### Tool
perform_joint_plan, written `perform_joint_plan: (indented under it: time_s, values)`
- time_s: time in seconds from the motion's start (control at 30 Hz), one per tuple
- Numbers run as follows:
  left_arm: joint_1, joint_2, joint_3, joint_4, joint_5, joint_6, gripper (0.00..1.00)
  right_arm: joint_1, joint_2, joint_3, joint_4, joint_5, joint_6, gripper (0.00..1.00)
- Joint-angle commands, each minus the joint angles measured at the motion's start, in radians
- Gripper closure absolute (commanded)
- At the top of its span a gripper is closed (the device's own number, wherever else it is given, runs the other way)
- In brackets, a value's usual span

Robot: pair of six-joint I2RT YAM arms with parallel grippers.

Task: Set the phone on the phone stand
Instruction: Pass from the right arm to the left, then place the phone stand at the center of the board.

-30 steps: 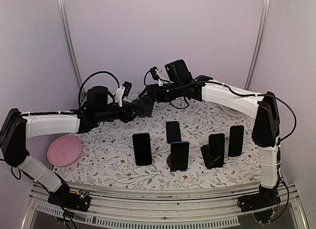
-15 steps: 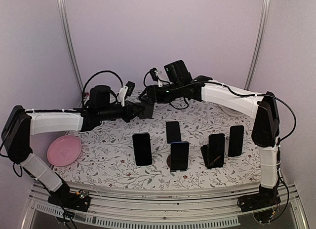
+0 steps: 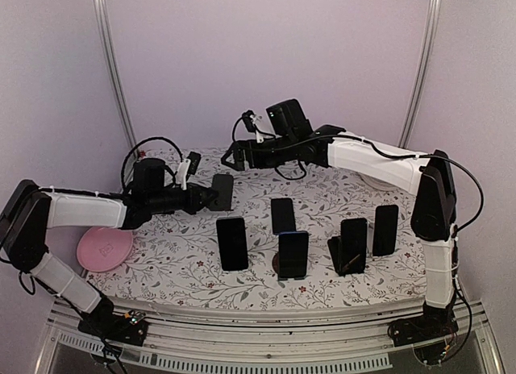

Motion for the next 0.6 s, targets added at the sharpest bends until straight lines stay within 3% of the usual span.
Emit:
perform_joint_plan:
  time_s: [0.0, 0.33, 0.57]
  values:
    - [0.021, -0.086, -0.047, 0.052, -0.027, -0.025, 1.0, -0.013, -0.053, -0.039, 0.035, 0.017, -0.018, 0.01]
    - [0.048, -0.198, -0.231, 0.032, -0.148, -0.08, 1.0, -0.041, -0.132, -0.175, 0.078, 0.025, -0.038, 0.01]
    - [0.052, -0.22, -0.315, 0.046, -0.152, -0.121, 1.0, -0.045, -0.147, -0.22, 0.096, 0.023, -0.044, 0.01]
